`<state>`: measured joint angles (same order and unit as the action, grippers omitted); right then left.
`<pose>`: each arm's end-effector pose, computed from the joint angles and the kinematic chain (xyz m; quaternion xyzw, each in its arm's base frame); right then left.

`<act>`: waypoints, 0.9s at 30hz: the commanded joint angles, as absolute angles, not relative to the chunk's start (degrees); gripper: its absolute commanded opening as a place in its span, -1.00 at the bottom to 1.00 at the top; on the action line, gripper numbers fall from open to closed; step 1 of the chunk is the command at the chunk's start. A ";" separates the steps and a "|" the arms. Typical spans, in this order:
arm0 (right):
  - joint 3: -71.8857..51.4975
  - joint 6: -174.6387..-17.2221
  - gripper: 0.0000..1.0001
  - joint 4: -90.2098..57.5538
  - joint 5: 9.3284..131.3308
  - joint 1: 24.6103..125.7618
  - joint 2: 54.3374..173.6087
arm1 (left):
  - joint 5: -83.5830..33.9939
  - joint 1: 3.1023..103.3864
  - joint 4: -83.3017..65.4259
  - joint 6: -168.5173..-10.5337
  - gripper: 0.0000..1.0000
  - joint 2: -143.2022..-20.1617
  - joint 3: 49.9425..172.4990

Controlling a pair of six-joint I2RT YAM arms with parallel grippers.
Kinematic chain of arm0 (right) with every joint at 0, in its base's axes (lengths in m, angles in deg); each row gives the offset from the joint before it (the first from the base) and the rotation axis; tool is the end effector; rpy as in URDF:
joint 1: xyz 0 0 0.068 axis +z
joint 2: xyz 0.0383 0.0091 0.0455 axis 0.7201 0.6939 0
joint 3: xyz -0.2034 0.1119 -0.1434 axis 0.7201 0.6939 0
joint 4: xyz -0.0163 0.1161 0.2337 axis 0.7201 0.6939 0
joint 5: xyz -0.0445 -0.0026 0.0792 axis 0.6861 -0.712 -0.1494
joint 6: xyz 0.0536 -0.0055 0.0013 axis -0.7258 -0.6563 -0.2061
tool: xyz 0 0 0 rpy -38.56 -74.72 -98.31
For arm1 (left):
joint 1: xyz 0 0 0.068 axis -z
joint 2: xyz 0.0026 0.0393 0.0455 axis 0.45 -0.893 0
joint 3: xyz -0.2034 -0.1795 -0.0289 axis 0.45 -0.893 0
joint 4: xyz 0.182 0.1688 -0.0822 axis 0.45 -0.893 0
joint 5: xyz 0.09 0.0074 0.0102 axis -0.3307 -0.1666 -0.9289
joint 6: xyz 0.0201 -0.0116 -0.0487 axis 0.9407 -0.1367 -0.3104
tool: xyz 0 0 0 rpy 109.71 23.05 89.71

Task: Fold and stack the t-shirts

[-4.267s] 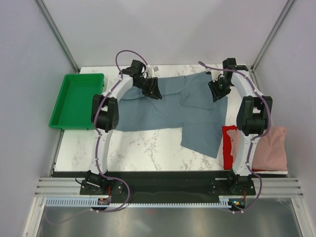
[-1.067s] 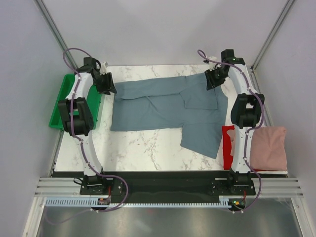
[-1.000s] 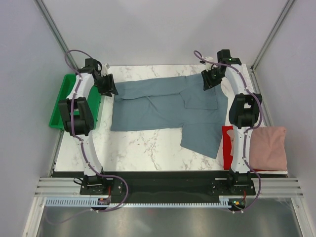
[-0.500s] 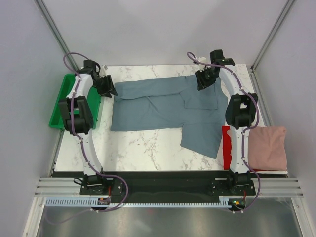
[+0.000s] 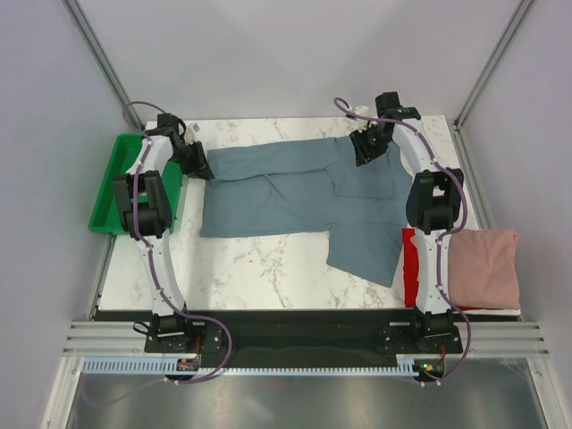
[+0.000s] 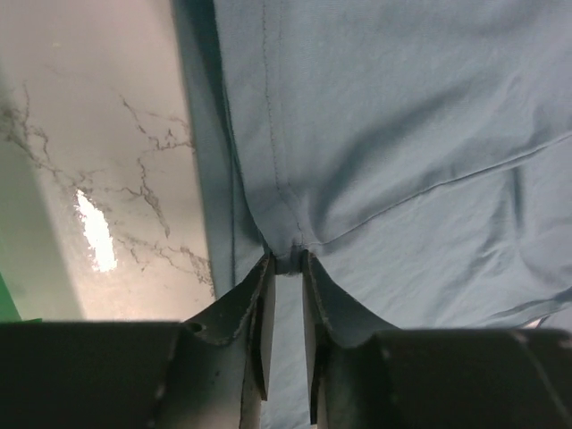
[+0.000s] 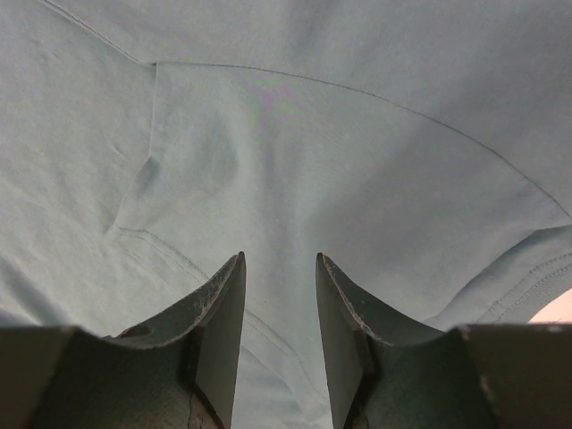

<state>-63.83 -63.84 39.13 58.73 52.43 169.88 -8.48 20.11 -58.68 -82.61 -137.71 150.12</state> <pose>0.5070 0.0684 0.2237 -0.2983 0.9135 0.1238 0.2475 0.4835 0.0415 0.1838 -0.0540 0.9585 -0.2056 0.1900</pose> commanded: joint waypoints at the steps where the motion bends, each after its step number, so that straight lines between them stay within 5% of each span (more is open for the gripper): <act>1: -63.76 -63.89 -0.10 38.01 59.08 52.56 169.21 | -5.37 20.24 -57.71 -82.69 -0.53 -136.97 152.25; 7: -64.02 -63.63 -0.10 38.01 59.07 52.56 169.91 | -3.79 20.15 -57.71 -79.80 -0.96 -135.65 153.74; 19: -58.14 -61.26 -0.13 36.17 58.98 52.56 169.48 | -4.66 20.85 -72.09 -58.12 -0.96 -137.40 162.70; 27: -56.82 -59.85 -0.13 35.64 59.43 52.47 169.91 | -7.30 22.00 -76.78 -51.67 -0.95 -136.53 157.62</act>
